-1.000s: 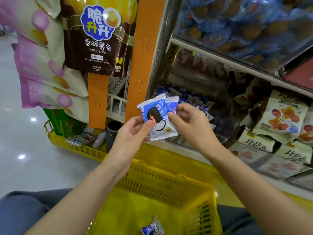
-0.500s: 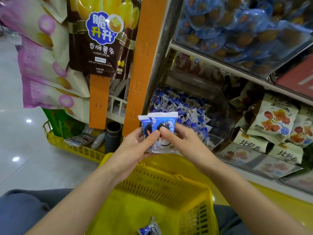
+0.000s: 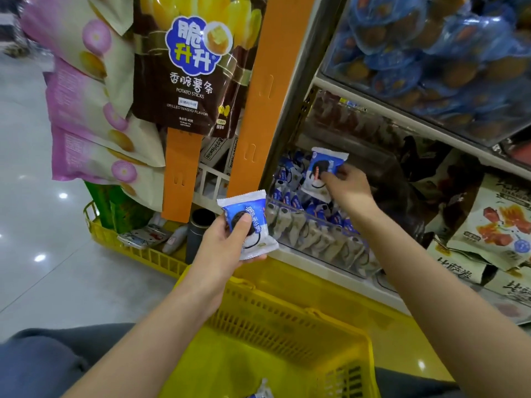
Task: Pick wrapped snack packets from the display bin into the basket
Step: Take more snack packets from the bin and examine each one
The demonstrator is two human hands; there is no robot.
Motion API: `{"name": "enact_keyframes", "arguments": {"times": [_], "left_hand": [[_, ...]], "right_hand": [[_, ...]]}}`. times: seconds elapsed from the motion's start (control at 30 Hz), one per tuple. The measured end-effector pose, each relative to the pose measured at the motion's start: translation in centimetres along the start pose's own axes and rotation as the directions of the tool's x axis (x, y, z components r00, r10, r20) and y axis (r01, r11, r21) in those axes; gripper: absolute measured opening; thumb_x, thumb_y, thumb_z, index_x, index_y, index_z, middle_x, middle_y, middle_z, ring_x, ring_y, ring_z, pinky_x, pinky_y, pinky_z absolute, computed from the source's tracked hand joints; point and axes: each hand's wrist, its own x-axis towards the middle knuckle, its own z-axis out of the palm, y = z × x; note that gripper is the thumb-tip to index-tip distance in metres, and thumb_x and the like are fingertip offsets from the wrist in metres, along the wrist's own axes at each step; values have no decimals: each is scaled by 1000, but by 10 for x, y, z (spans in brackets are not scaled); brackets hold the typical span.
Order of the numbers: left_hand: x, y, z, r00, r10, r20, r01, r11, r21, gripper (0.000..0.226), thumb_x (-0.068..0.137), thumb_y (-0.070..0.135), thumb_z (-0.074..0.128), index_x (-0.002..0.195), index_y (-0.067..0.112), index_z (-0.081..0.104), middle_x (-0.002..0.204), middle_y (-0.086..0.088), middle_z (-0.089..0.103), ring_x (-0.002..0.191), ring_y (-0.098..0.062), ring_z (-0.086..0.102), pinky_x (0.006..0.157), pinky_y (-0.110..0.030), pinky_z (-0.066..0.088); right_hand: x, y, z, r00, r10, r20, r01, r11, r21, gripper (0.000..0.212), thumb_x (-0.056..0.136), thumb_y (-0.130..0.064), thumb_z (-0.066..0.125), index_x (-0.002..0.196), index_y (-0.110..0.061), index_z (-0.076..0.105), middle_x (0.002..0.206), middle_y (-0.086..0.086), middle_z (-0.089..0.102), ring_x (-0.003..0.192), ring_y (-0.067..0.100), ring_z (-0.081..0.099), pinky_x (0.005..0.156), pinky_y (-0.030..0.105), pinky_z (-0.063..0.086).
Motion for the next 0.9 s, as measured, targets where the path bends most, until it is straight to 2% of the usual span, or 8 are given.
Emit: {"name": "enact_keyframes", "arguments": {"times": [0.07,0.17,0.3,0.4,0.53,0.7,0.8,0.9], "left_hand": [[2,2,1,1000,-8,-8,8,1000,0,19,96,28,45,113,27,53,106,-1,68,88,-17,70,74,-35,58],[5,7,1,1000,-12,-19,12,1000,1,25,96,28,44,120,23,52,106,-4,68,86,-18,70,77,-36,57],[9,13,-2,1000,-15,-20,15,1000,-16,28,96,28,44,122,19,51,110,-9,67,94,-21,68,79,-38,56],[11,16,-3,1000,-10,-13,10,1000,-30,23,97,27,43,117,21,53,109,-8,67,94,-20,68,79,-38,57],[12,19,-1,1000,5,1,-5,999,-43,20,97,26,43,113,21,54,108,-8,68,92,-21,69,77,-38,58],[13,18,-2,1000,-4,3,4,999,-33,24,96,28,45,117,18,54,110,-8,67,94,-20,68,72,-34,59],[15,16,-2,1000,-29,-9,29,999,-23,26,95,29,47,118,20,54,111,-6,66,97,-19,66,61,-24,57],[14,15,-1,999,-46,1,46,999,1,25,96,28,47,119,22,53,111,-4,66,96,-16,65,60,-23,56]], "right_hand": [[25,4,14,1000,6,19,-5,998,-58,29,90,-24,58,110,-2,58,98,10,63,84,19,58,70,32,46],[40,8,31,997,-16,71,25,991,-130,46,87,-22,64,127,-3,51,123,10,59,111,21,56,91,28,44],[49,11,37,979,11,204,70,921,-384,17,83,-24,69,87,-10,60,82,6,60,76,16,57,75,32,46],[51,13,36,960,97,262,53,857,-512,25,83,-26,68,70,-11,54,70,11,52,69,22,52,67,33,47],[54,11,43,972,26,235,84,892,-445,28,82,-28,70,75,-2,61,81,28,62,80,34,62,75,36,48],[61,11,56,979,-16,205,77,953,-292,29,80,-27,72,86,0,63,91,19,67,84,29,64,87,40,50],[64,15,55,967,30,252,53,946,-319,26,83,-26,70,77,-6,55,68,8,61,53,14,61,65,28,56],[63,14,50,951,67,302,29,952,-304,25,87,-27,64,89,-2,60,71,4,59,55,15,59,58,24,52]]}}
